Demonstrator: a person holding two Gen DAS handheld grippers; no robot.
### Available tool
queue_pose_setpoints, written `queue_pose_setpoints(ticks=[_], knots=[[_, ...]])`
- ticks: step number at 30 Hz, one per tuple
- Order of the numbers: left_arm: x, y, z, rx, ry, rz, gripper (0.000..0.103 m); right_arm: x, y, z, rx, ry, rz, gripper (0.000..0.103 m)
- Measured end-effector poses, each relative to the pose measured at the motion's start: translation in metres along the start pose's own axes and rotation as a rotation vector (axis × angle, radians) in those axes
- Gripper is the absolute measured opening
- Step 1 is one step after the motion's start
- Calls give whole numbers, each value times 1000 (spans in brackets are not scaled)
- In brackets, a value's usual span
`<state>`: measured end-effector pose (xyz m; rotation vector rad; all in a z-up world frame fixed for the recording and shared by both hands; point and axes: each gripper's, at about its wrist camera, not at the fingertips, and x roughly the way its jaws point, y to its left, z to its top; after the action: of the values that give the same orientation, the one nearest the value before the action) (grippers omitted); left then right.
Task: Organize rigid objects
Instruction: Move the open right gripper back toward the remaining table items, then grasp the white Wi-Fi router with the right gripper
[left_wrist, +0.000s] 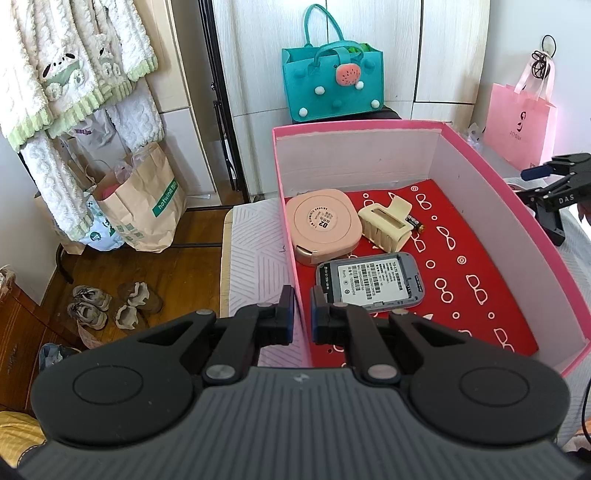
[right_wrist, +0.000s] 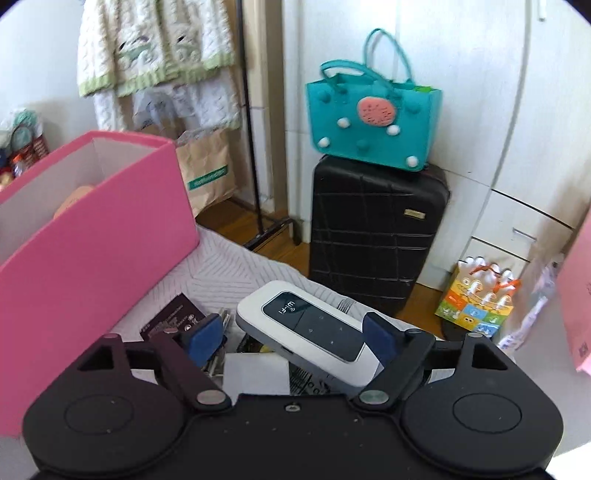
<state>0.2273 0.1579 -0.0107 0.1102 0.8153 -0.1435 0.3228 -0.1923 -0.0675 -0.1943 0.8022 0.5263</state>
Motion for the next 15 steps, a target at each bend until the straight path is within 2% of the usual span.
queue_pose_setpoints(ticks=[3, 7, 11, 15], knots=[[0, 0, 0, 2, 1, 1, 8, 9, 3, 3, -94, 35, 36, 90], [0, 0, 0, -3, 2, 3, 8, 16, 8, 12, -209, 38, 72, 92], [0, 0, 0, -4, 2, 2, 8, 27, 4, 25, -223, 60, 90, 92], [-1, 0, 0, -7, 4, 2, 8, 35, -12, 33, -169, 114, 174, 92]])
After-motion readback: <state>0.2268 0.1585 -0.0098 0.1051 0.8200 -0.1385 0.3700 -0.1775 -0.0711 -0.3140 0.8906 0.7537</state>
